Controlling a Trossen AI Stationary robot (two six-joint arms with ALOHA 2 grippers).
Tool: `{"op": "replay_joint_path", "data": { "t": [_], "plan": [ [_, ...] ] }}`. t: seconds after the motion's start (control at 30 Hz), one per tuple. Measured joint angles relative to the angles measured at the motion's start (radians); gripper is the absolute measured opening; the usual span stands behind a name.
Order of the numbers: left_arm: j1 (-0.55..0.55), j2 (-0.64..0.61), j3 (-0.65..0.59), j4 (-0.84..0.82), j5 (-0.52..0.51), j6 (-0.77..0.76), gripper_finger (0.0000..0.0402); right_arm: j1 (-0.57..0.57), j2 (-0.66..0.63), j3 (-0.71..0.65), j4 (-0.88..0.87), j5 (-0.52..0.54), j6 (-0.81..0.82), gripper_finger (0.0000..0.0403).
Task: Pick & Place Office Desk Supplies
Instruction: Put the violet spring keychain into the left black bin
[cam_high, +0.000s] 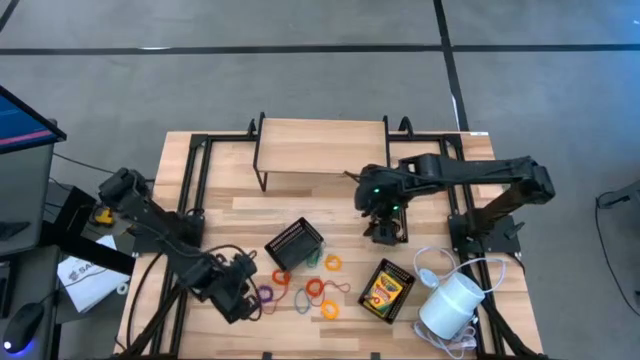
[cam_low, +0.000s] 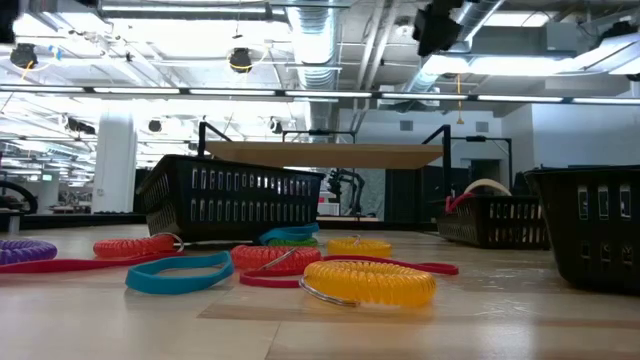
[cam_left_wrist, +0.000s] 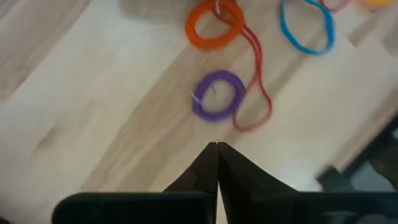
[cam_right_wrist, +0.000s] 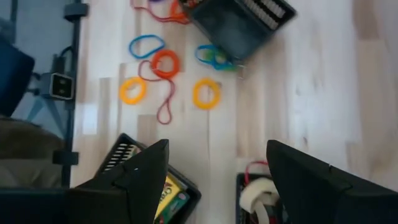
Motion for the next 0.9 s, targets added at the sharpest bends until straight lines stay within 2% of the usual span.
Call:
{"op": "replay_joint_path", "data": {
  "t": [0.1, 0.2, 0.43, 0.6, 0.77, 0.9],
  "plan": [
    [0.040, 0.053, 0.000, 0.042, 0.000, 0.056, 0.0014, -0.005, -0.034, -0.043, 0.003, 0.013, 0.021, 0.0265],
    [0.078, 0.094, 0.000, 0.092, 0.000, 0.135, 0.0050, -0.004, -0.053, -0.073, 0.003, 0.013, 0.040, 0.0265],
    [0.142, 0.159, -0.017, 0.119, 0.030, 0.162, 0.0184, 0.010, -0.089, -0.113, 0.007, 0.014, 0.062, 0.0265],
    [0.155, 0.191, -0.094, 0.292, 0.163, 0.161, 0.0256, 0.025, -0.109, -0.118, 0.004, 0.014, 0.070, 0.0265],
    [0.155, 0.208, -0.152, 0.335, 0.220, 0.108, 0.0266, 0.030, -0.126, -0.118, 0.014, 0.014, 0.088, 0.0265],
    [0.155, 0.206, -0.192, 0.340, 0.224, 0.059, 0.0223, 0.030, -0.138, -0.118, 0.023, 0.014, 0.095, 0.0265]
  ]
}}
